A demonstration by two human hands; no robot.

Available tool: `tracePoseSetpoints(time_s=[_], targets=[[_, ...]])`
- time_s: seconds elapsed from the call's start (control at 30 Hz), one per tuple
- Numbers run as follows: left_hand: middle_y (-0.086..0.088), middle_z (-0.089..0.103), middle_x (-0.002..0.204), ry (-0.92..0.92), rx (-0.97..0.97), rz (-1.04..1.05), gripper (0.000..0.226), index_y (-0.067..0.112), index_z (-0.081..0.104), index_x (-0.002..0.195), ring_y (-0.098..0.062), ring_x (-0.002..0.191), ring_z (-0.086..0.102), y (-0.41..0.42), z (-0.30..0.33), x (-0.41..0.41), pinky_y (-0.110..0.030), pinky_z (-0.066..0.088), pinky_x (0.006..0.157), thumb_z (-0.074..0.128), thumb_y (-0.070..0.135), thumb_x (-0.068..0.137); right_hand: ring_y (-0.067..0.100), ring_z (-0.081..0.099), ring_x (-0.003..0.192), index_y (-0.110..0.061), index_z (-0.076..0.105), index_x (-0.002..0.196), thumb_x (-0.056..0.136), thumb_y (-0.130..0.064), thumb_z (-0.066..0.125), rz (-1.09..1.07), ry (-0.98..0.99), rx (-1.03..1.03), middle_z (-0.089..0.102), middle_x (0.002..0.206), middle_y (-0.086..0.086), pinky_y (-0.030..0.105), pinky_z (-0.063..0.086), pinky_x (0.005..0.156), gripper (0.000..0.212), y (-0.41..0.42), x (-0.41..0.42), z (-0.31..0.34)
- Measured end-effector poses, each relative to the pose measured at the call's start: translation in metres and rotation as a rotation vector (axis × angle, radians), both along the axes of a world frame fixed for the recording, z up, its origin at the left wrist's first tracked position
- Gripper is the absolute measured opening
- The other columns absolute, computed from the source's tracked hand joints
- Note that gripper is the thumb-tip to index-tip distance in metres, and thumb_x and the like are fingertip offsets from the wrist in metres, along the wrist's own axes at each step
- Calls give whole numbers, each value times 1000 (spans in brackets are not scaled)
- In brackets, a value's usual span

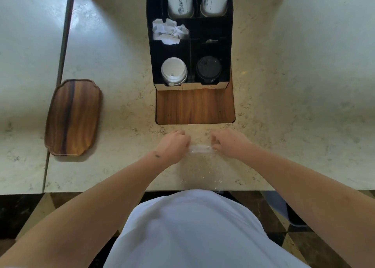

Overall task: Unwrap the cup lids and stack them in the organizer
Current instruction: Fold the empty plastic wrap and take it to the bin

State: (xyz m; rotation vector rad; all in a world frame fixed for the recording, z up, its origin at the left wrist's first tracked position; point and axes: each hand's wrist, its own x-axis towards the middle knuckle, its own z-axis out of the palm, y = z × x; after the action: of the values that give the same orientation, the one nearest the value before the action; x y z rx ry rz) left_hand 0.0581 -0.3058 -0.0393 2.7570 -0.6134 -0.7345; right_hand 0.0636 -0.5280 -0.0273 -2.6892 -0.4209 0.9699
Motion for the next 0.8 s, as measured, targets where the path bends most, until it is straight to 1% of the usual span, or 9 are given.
tracePoseSetpoints(time_s=[0.03, 0.13, 0.23, 0.33, 0.43, 0.5, 0.6, 0.7, 0.8], targets=[[-6, 60, 97, 17, -5, 20, 3, 11, 61, 98, -24, 87, 53, 1, 0, 0, -31, 43, 69, 59, 12, 97, 18, 59, 86, -19, 61, 107, 99, -28, 63, -19, 2, 18, 64, 97, -5, 33, 51, 73, 12, -1, 1, -1], [-3, 60, 103, 104, -8, 61, 12, 14, 61, 107, -23, 92, 56, 4, 0, 2, -33, 48, 75, 62, 13, 94, 18, 58, 89, -19, 64, 104, 97, -26, 64, 5, -30, 71, 60, 104, -2, 31, 47, 74, 9, -5, 1, -1], [-1, 58, 102, 123, -18, 45, 12, 16, 65, 103, -20, 89, 53, 6, 0, 0, -29, 41, 71, 57, 11, 95, 16, 55, 84, -18, 65, 96, 97, -20, 59, 64, -55, 98, 57, 99, -4, 27, 40, 67, 6, -8, -1, -2], [-4, 58, 95, 13, -75, -16, 11, 13, 61, 94, -22, 84, 49, 10, 2, -4, -31, 38, 66, 53, 6, 94, 17, 52, 78, -18, 56, 90, 96, -15, 55, 130, -120, 112, 57, 88, -5, 26, 37, 61, 7, -11, -7, -5], [-10, 59, 90, -164, -138, -83, 10, 5, 62, 91, -26, 78, 49, 17, 3, -10, -38, 46, 66, 58, -4, 90, 14, 45, 77, -15, 58, 97, 94, -10, 60, 184, -302, 109, 57, 93, -1, 27, 40, 62, 7, -12, -17, -8], [-13, 59, 84, -224, -145, -121, 16, 2, 62, 86, -28, 73, 51, 19, 4, -15, -38, 45, 61, 65, -12, 81, 16, 45, 77, -10, 62, 101, 90, 0, 64, 208, -363, 90, 60, 96, 4, 29, 45, 61, 15, -10, -25, -10], [-15, 58, 85, -198, -136, -157, 26, 2, 62, 87, -28, 71, 48, 21, 3, -21, -34, 33, 56, 67, -18, 72, 16, 40, 81, -10, 59, 109, 84, 13, 59, 219, -317, 40, 58, 102, 6, 32, 50, 62, 33, -6, -31, -12], [-12, 52, 106, -114, -66, -164, 26, 5, 57, 108, -22, 83, 41, 27, -6, -25, -31, 34, 62, 59, -8, 85, 16, 40, 83, -12, 56, 121, 85, 10, 56, 224, -277, 4, 56, 109, 5, 32, 48, 65, 43, -6, -35, -14], [-6, 50, 113, -70, -50, -164, 19, 11, 54, 112, -20, 93, 44, 28, -9, -27, -31, 46, 74, 57, 8, 93, 16, 40, 80, -13, 56, 119, 92, -8, 57, 225, -263, 15, 56, 108, 4, 29, 41, 63, 28, -6, -37, -15]])
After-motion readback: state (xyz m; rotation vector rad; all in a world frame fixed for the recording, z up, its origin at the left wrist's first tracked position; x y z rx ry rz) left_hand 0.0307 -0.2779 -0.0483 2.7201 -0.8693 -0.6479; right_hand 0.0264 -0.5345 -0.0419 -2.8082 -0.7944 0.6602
